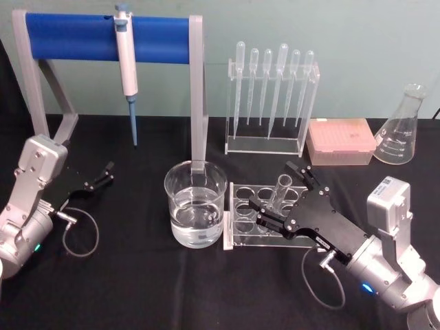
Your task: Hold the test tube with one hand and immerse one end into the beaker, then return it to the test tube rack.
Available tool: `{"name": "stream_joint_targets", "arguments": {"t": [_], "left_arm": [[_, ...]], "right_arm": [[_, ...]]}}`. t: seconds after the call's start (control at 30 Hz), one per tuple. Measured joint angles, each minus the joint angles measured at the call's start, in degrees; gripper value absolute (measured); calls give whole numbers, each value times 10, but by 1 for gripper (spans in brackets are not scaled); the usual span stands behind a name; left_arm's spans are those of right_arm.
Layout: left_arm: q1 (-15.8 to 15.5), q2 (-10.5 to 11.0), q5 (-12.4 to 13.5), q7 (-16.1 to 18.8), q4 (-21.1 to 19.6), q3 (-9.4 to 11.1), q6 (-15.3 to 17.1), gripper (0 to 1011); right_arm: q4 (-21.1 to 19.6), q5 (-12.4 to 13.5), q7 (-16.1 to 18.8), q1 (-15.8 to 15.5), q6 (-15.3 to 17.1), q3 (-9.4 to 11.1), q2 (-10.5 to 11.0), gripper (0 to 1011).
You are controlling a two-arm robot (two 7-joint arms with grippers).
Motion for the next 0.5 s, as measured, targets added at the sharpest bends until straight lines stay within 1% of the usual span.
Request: {"name": "stream_joint_targets", "arguments": {"t": [0.13, 0.17, 0.2, 0.27, 0.33, 0.37, 0.47, 0.5], "left_arm": [[0, 0, 0, 0, 0, 0, 0, 1000], [0, 0, 0, 0, 0, 0, 0, 1000], [0, 0, 0, 0, 0, 0, 0, 1000], [0, 0, 0, 0, 0, 0, 0, 1000], [0, 0, 0, 0, 0, 0, 0, 1000], [0, 0, 0, 0, 0, 0, 0, 1000], [0, 0, 0, 0, 0, 0, 0, 1000], [0, 0, 0, 0, 0, 0, 0, 1000]], "right_arm": [[6, 3, 9, 0, -4, 3, -6, 967], [6, 4, 11, 0, -5, 4, -6, 924], [7, 6, 13, 0, -6, 5, -7, 909], [8, 9, 18, -2, -7, 8, -9, 842], [9, 11, 21, -2, -7, 10, -11, 814], [10, 11, 24, -3, -7, 12, -13, 754], [10, 12, 28, -3, -7, 14, -15, 696], [10, 13, 30, -3, -7, 15, -16, 633]]}}
